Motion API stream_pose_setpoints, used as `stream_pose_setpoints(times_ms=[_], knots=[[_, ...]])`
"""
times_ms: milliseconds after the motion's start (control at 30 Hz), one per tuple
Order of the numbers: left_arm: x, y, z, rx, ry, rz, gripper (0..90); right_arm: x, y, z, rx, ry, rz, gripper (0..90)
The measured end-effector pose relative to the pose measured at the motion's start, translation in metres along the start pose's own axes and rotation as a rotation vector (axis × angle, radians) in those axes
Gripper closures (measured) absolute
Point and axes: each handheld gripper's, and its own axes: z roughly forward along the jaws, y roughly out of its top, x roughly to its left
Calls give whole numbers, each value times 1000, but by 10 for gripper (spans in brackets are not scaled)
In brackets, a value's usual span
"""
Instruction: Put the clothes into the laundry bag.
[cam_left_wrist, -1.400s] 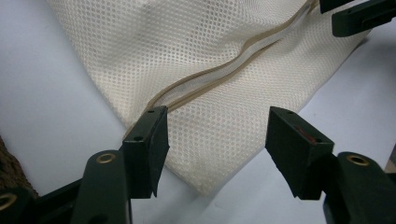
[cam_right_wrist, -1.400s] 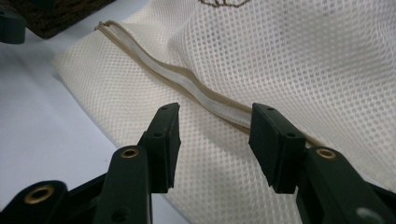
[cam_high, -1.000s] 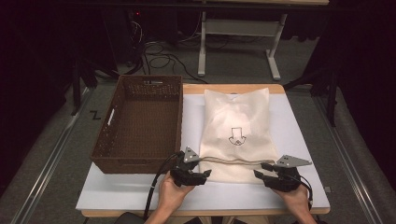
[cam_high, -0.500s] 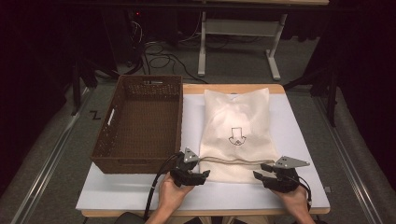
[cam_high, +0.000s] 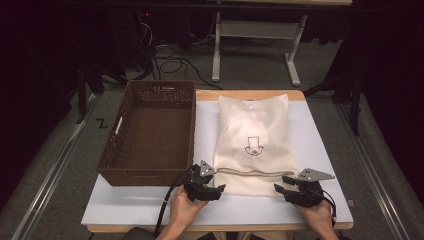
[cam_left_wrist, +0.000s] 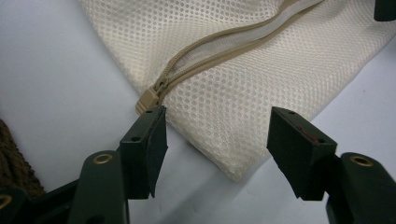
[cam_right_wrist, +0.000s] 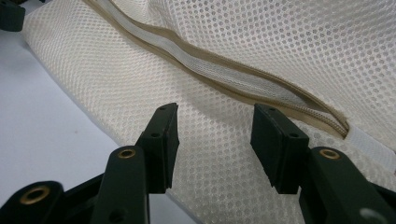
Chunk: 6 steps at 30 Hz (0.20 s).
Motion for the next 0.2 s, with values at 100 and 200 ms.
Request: stream_pose_setpoints(times_ms=[100,200], knots=[[0,0,1,11,3,4,374,0,0,-1,-1,0,2,516],[1,0,1,13,2,1,373,-1,-1,-2,-10,-7,10,504]])
